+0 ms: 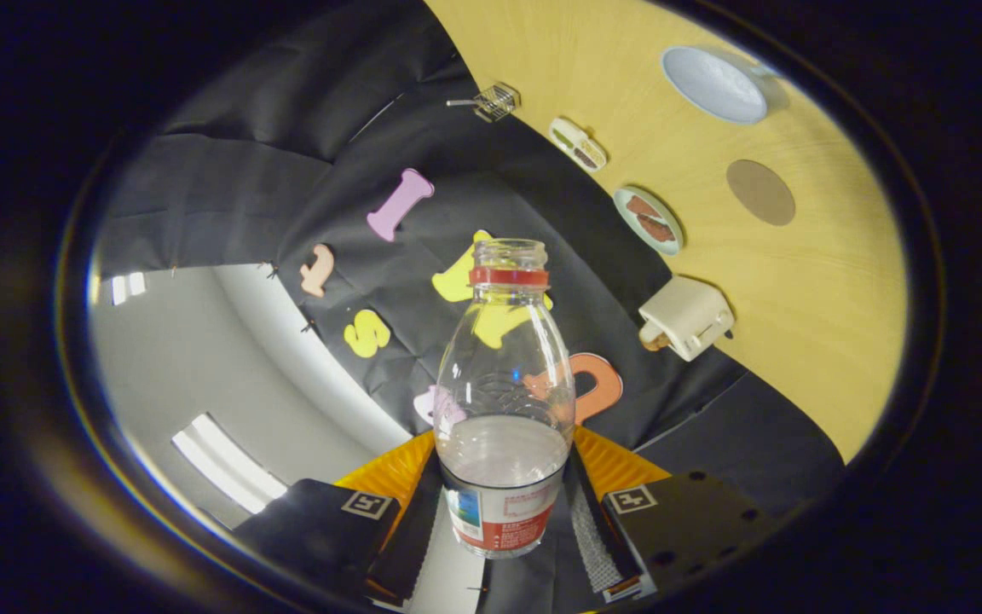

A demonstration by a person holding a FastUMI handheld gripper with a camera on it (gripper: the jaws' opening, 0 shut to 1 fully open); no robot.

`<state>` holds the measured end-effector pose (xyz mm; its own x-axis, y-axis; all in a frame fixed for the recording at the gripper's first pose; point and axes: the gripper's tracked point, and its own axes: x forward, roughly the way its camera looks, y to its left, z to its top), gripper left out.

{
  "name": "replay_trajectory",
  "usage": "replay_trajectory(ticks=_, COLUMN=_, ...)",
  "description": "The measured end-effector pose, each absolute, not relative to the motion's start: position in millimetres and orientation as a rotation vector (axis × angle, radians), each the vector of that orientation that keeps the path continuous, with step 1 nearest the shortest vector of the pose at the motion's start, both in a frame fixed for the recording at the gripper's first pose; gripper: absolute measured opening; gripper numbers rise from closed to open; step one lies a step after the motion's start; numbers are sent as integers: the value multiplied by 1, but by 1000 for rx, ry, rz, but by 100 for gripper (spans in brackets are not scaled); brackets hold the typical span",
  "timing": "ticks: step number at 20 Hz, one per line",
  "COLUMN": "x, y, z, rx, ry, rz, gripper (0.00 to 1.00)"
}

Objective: Take the bottle from table, then pour the juice into the cup, finally place the bottle on the coaster

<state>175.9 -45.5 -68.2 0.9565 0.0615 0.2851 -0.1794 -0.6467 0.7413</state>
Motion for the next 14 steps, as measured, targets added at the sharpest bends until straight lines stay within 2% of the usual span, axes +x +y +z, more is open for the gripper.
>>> replay_trajectory(ticks=9, x=173, y=-59, z=-97, rx=2271, ry=-99, rz=276, gripper=77)
replay_trajectory(ticks=14, x=176, y=-62, z=-109, rx=2069, ry=-92, rz=230, gripper=76)
